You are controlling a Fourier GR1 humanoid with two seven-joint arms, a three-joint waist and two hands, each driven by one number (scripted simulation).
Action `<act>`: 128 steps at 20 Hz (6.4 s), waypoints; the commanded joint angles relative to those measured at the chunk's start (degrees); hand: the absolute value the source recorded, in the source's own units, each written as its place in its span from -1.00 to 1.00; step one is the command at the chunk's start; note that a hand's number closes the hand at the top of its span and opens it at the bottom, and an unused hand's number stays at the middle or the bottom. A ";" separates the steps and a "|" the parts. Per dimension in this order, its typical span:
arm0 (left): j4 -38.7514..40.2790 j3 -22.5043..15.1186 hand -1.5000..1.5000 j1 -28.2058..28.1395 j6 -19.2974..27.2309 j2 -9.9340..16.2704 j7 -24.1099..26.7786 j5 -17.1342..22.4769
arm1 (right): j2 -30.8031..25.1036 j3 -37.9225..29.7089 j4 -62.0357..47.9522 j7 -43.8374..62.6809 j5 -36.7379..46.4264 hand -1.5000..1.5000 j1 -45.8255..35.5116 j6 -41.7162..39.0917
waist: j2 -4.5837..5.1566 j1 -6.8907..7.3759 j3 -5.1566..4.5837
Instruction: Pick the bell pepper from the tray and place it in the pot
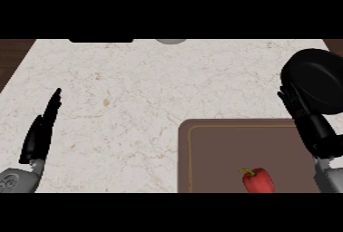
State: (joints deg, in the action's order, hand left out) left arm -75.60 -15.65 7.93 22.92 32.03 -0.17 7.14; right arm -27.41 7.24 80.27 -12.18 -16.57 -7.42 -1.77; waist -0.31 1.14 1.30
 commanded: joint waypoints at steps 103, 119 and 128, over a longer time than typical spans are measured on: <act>-8.69 18.74 0.00 -6.83 -17.18 -12.00 -5.23 -9.10 | 15.62 1.25 -5.35 56.50 62.77 1.00 -30.86 -25.22 | 0.55 -0.35 -1.32; -9.50 20.94 0.00 -8.01 -20.40 -10.49 -5.86 -7.66 | 8.62 -3.43 5.55 61.04 78.27 1.00 -39.37 -7.41 | 0.39 -0.92 -1.30; -14.00 21.72 0.00 -8.23 -20.13 -11.08 -9.52 -8.99 | 4.11 -12.70 -4.70 51.14 76.11 1.00 -42.30 0.71 | 0.45 -0.41 -1.29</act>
State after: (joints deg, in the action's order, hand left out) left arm -88.35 4.70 -1.11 4.11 19.95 -8.09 -2.55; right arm -22.33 -2.78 81.72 42.51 58.71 -48.38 -6.45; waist 0.02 0.44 0.00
